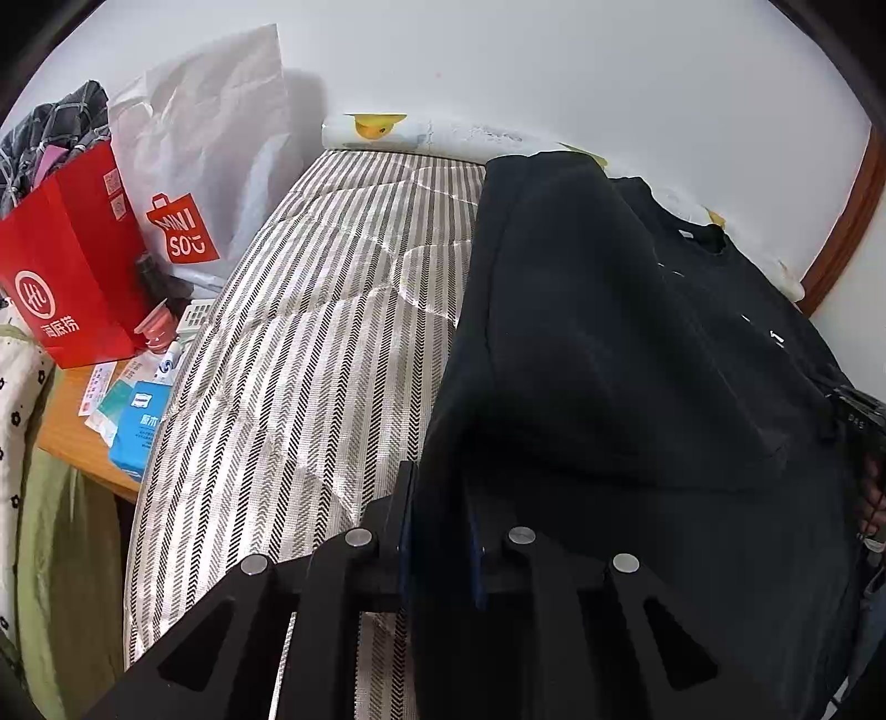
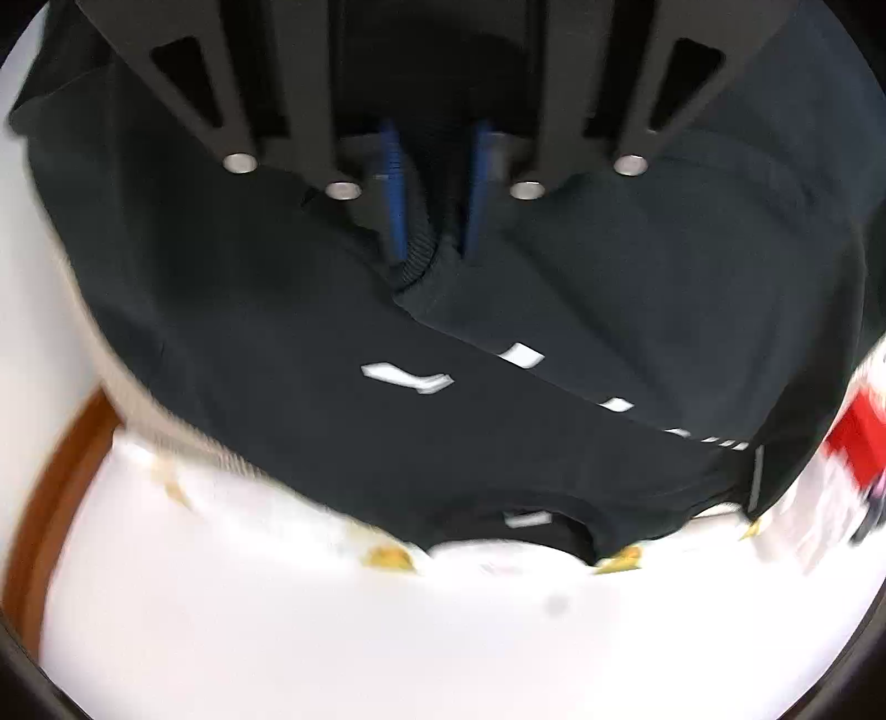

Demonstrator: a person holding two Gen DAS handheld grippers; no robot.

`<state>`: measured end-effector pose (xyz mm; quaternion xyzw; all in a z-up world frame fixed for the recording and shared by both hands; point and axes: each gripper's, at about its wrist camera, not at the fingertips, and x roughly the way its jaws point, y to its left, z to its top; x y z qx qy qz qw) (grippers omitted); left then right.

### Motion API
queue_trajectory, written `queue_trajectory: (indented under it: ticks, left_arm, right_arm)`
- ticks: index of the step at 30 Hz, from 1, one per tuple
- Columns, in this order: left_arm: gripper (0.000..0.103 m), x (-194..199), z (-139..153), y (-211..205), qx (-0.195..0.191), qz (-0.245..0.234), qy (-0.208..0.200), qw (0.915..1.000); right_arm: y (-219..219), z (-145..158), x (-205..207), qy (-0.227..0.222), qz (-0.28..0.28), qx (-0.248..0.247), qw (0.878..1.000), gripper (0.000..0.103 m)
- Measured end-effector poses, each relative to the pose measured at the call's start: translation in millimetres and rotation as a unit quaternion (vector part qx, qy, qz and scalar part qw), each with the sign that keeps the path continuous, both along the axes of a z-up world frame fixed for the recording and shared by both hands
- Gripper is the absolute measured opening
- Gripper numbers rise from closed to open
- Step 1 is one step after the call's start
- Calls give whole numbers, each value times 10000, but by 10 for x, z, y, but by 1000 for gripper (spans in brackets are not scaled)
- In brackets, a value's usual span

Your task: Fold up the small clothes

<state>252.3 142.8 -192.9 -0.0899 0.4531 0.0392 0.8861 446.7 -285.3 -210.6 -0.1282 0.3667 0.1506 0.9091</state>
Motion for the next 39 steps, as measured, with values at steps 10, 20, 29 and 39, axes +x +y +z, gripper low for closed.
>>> queue_trajectory:
  ticks: [10, 20, 29, 39]
  left_arm:
    - [26, -47, 0, -21, 98, 112, 68, 9999]
    - [28, -47, 52, -122, 244, -148, -28, 9996]
    - [28, 39, 69, -175, 868, -457, -175, 9950]
    - [28, 194, 35, -85, 488, -610, -322, 9964]
  right_arm:
    - [-666, 40, -131, 105, -760, -10, 9971, 16]
    - [44, 620, -100, -260, -146, 351, 9989, 51]
    - [1859, 684, 460, 20, 1518, 759, 9855, 53]
    - [3076, 353, 1087, 513, 1969, 690, 9766, 53]
